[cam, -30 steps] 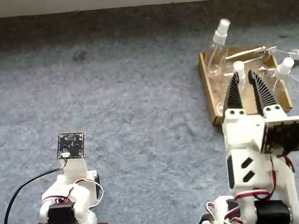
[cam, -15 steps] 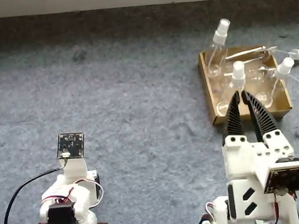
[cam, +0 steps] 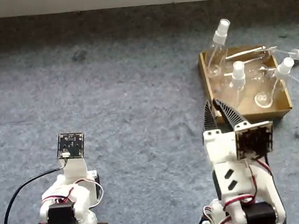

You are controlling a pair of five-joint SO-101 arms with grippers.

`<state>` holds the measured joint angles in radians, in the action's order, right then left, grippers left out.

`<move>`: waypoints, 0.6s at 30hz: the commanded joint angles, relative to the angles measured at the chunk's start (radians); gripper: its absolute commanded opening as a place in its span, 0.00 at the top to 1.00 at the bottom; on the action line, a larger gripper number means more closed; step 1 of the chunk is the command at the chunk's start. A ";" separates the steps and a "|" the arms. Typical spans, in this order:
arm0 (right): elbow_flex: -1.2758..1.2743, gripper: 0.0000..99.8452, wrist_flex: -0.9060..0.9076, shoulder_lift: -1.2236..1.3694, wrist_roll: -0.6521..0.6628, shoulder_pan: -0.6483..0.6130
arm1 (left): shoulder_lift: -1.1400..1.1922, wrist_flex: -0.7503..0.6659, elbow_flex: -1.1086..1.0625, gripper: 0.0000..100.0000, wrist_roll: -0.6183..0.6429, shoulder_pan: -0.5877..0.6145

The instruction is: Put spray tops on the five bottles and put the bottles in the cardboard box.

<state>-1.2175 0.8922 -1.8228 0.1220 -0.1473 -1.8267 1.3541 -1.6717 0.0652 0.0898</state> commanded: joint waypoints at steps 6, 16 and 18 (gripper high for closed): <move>-0.298 1.00 0.004 -0.002 0.006 -0.007 | 0.001 -0.014 -0.022 0.99 -0.006 0.015; -0.458 1.00 0.002 -0.002 0.005 0.093 | 0.001 -0.014 -0.022 0.99 -0.006 0.015; -0.503 1.00 0.002 -0.002 0.005 0.094 | 0.001 -0.014 -0.022 0.99 -0.006 0.015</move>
<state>-1.6625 0.8922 -1.8197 0.1220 -0.0798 -1.8267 1.3541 -1.6732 0.0652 0.0898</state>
